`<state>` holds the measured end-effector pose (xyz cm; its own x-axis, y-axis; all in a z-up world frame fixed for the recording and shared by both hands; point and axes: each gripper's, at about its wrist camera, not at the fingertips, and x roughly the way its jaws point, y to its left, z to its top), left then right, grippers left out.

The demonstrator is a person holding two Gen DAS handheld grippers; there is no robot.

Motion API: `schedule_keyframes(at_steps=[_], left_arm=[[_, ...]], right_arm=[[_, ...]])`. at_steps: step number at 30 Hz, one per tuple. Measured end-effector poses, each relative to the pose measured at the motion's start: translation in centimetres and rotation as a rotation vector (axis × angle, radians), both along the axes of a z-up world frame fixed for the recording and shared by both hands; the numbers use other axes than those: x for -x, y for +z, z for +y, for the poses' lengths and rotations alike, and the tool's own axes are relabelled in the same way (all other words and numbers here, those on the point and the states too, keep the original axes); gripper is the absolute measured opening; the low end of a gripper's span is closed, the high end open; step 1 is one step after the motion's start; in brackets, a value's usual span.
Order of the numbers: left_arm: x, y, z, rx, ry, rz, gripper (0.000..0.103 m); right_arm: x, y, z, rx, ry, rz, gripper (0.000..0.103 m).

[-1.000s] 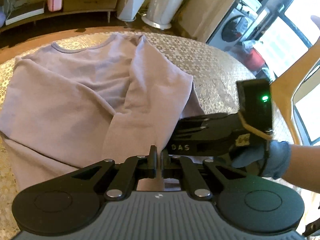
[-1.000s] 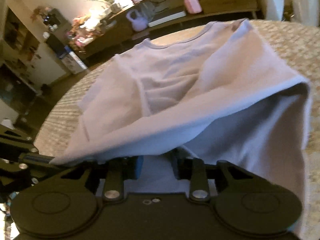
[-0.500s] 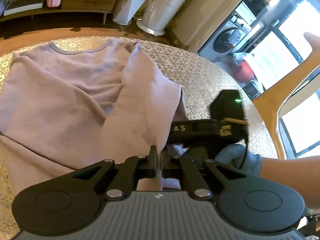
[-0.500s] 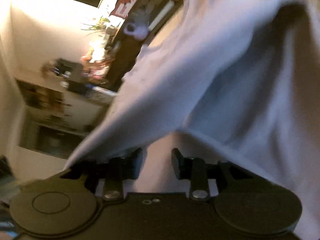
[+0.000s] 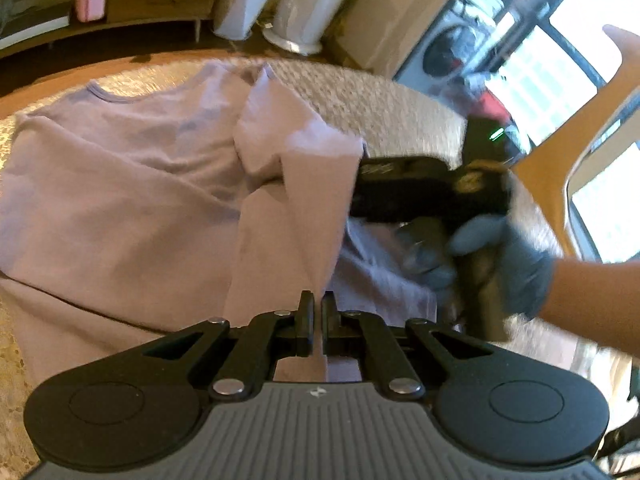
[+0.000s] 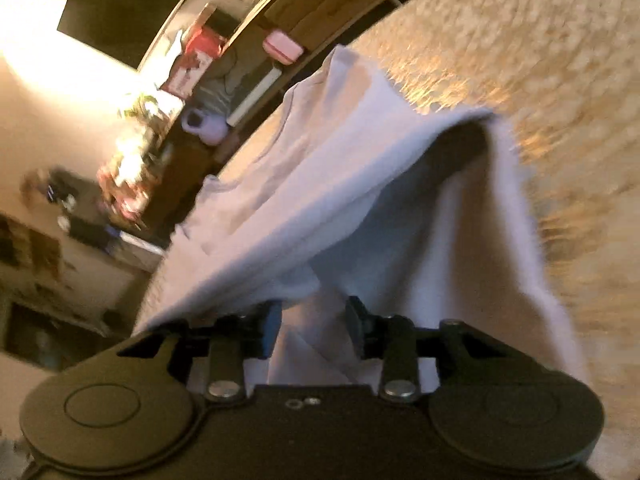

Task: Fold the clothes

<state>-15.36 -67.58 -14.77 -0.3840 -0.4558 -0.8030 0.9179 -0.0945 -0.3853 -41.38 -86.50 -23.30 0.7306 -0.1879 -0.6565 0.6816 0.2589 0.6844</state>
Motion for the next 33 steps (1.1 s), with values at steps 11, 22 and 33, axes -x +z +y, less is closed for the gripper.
schedule_keyframes(at_steps=[11, 22, 33], left_arm=[[0.7, -1.1, 5.7, -0.183, -0.154, -0.068, 0.011], [-4.5, -5.3, 6.5, -0.335, 0.072, -0.108, 0.061], [-5.2, -6.5, 7.9, -0.37, 0.02, -0.044, 0.025]], right_arm=[[3.6, 3.6, 6.9, -0.086, 0.235, 0.167, 0.103], [-4.7, 2.9, 12.4, -0.138, 0.454, 0.183, 0.103], [-9.2, 2.3, 15.5, -0.153, 0.421, 0.315, 0.103]])
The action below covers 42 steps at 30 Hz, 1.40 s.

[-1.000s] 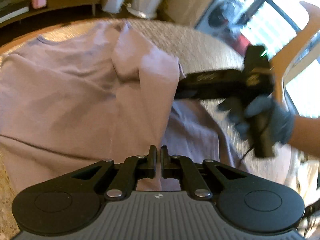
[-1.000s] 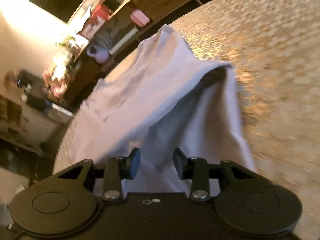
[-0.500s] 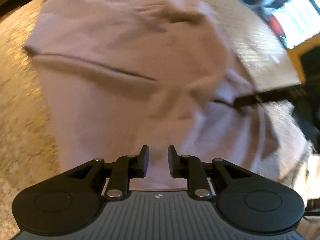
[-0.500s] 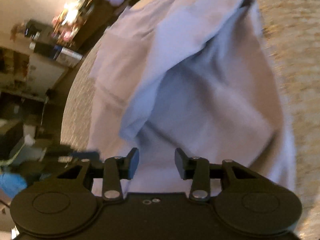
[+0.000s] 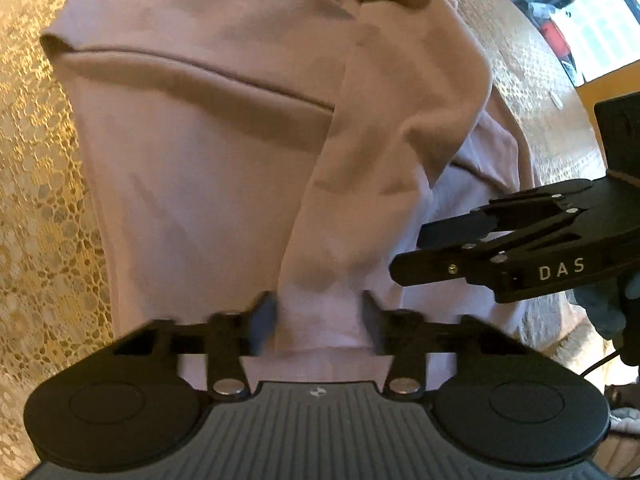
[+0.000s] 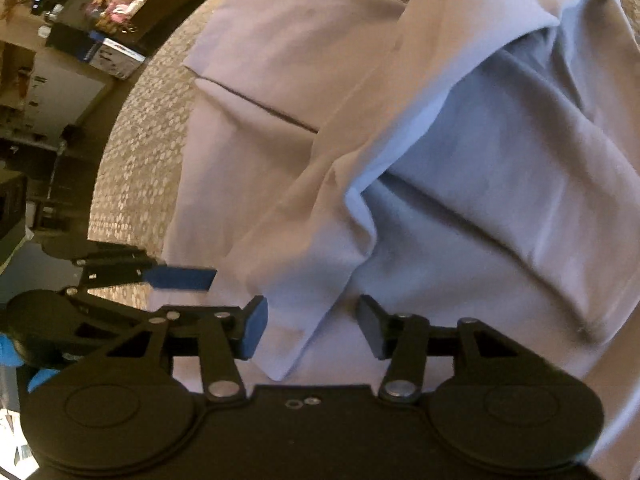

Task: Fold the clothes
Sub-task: 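Lower the folded fabric and open the right gripper beside the left gripper, then move both grippers over to the collar edge of the sweatshirt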

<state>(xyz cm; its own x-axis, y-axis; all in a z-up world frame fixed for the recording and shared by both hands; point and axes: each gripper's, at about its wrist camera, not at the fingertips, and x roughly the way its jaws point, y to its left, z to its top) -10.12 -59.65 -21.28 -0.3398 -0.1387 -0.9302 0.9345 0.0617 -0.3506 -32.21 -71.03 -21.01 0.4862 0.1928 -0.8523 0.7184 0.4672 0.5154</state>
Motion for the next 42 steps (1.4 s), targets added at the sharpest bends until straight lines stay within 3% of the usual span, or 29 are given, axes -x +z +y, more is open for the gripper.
schedule_keyframes(at_steps=[1, 4, 6, 10, 17, 20, 24, 29, 32, 36, 38, 42], left_arm=[[-0.1, 0.0, 0.1, 0.001, -0.001, 0.002, 0.017], [-0.3, 0.1, 0.3, 0.009, 0.0, 0.007, 0.006], [-1.1, 0.9, 0.6, 0.028, 0.009, 0.025, 0.005], [-3.1, 2.7, 1.9, 0.05, 0.01, 0.061, 0.004], [-3.1, 1.8, 4.4, -0.007, 0.003, 0.108, 0.004], [-2.3, 1.2, 4.7, -0.018, -0.003, 0.117, 0.004], [-2.0, 1.7, 4.7, 0.025, -0.012, 0.128, 0.004], [-1.4, 4.3, 5.9, 0.103, -0.011, 0.11, 0.004], [-0.1, 6.9, 6.8, 0.157, -0.013, 0.113, 0.004], [1.3, 7.7, 7.4, 0.145, 0.043, 0.113, 0.004], [0.4, 6.8, 8.0, 0.099, 0.103, 0.092, 0.004], [-1.3, 5.1, 9.3, 0.014, 0.18, 0.032, 0.002]], right_arm=[[-0.3, 0.0, 0.2, 0.01, -0.002, 0.014, 0.103], [-1.6, -0.6, 0.6, 0.007, 0.004, 0.069, 0.103], [-1.5, -0.5, 0.8, -0.002, -0.014, 0.077, 0.103], [-0.8, 0.8, 1.5, -0.078, -0.017, -0.008, 0.103], [-2.1, -0.9, 4.2, -0.093, 0.058, 0.092, 0.103], [-3.0, -0.2, 4.2, -0.008, 0.109, 0.121, 0.103], [-3.0, 3.3, 0.6, 0.166, 0.112, 0.089, 0.103], [-3.5, 5.9, -8.5, 0.404, 0.013, 0.107, 0.103], [-4.9, 4.3, -13.4, 0.432, -0.001, 0.129, 0.103], [-6.3, 0.6, -18.1, 0.377, -0.033, 0.211, 0.103], [-6.3, -0.7, -19.0, 0.36, -0.03, 0.242, 0.103], [-6.0, -0.8, -18.7, 0.436, 0.064, 0.241, 0.103]])
